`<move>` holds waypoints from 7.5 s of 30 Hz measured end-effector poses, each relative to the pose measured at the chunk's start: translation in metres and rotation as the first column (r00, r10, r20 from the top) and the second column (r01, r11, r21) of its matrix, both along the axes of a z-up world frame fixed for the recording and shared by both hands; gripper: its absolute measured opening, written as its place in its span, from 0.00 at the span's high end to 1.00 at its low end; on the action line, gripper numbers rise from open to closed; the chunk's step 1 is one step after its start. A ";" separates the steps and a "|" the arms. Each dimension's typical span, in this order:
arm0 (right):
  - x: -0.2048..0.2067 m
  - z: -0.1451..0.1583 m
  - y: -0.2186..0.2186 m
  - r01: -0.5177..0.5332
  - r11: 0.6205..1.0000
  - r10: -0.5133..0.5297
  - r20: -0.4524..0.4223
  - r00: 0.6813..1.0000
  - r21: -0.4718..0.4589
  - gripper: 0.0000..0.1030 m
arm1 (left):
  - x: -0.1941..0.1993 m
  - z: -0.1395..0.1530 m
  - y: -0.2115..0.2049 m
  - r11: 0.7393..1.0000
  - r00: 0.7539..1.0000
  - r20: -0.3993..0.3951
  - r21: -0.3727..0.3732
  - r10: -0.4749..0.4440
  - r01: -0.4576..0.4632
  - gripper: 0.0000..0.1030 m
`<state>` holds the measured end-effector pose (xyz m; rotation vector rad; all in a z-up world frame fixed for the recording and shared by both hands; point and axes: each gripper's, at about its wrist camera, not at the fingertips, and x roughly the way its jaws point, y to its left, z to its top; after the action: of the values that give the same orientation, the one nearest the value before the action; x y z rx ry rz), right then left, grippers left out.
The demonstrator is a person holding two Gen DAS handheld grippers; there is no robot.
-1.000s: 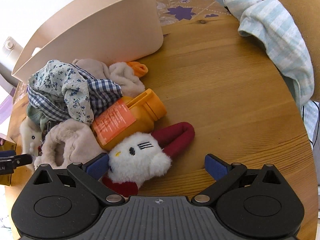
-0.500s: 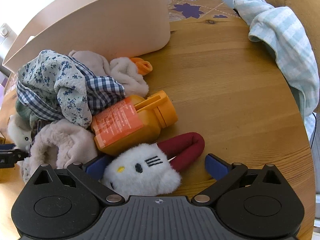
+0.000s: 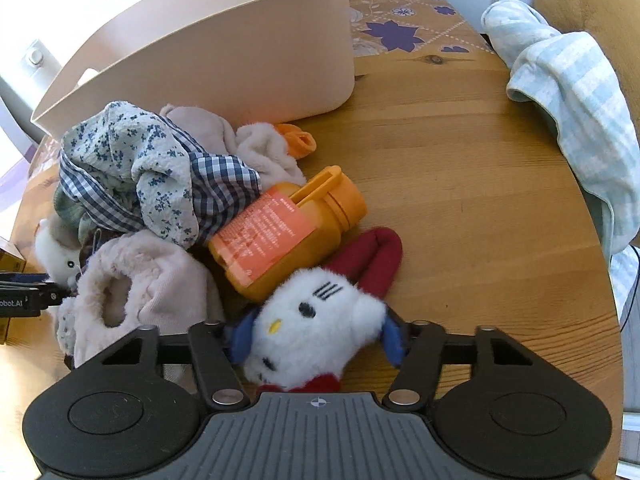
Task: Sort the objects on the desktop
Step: 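Lift the white plush with the left tool while the right tool lifts Hello Kitty, then lower both plushes into the basket and open both tools, then return both tools to the pile and reach for the pink donut plush, then grasp the pink donut plush with the right tool while the left tool grasps the beige claw clip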
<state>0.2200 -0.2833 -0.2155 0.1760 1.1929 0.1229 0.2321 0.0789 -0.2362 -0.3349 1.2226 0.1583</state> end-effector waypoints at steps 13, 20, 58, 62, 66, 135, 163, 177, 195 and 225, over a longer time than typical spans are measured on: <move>-0.013 0.010 -0.021 0.023 0.998 -0.025 0.038 0.999 0.061 0.49 | -0.022 0.019 -0.012 1.000 0.999 0.032 0.023 -0.003 0.002 0.85; -0.018 0.019 -0.041 0.065 0.995 -0.070 0.061 0.996 0.079 0.49 | -0.028 0.024 -0.015 1.000 0.998 0.059 0.027 0.013 -0.015 0.90; 0.034 0.126 -0.043 -0.078 0.995 0.048 0.375 0.926 0.065 0.49 | 0.024 0.160 0.011 0.984 0.910 0.409 0.121 0.069 -0.129 0.93; 0.053 0.135 -0.034 -0.101 0.993 0.071 0.410 0.909 0.054 0.49 | 0.049 0.161 0.012 0.983 0.905 0.417 0.114 0.085 -0.145 0.93; 0.072 0.141 -0.027 -0.118 0.992 0.088 0.438 0.894 0.043 0.49 | 0.068 0.157 0.010 0.983 0.911 0.408 0.130 0.067 -0.131 0.93; 0.008 0.072 0.005 -0.100 0.991 0.081 0.197 0.977 0.084 0.00 | -0.019 0.089 -0.025 0.944 0.939 0.165 0.087 0.302 -0.319 0.23; -0.005 0.023 0.034 -0.078 0.976 0.073 0.029 0.997 0.204 0.38 | -0.049 0.049 -0.069 0.958 0.965 -0.014 -0.112 0.263 -0.263 0.23; -0.018 0.030 0.008 -0.071 0.983 0.064 0.050 0.997 0.166 0.65 | -0.012 0.040 -0.135 0.986 0.992 -0.005 0.108 -0.127 0.126 0.23; -0.041 0.014 -0.034 0.012 0.993 -0.012 0.001 1.000 0.118 0.52 | 0.007 0.015 -0.163 0.922 0.951 0.006 0.247 -0.310 0.299 0.23; -0.054 -0.001 -0.029 -0.042 0.983 0.040 0.013 0.999 0.179 0.73 | 0.005 0.008 -0.137 0.985 0.985 0.010 0.041 -0.171 0.170 0.58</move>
<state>0.1664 -0.3126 -0.2165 0.3084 1.1758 0.2673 0.2372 -0.0584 -0.2285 -0.1952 1.2275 0.0322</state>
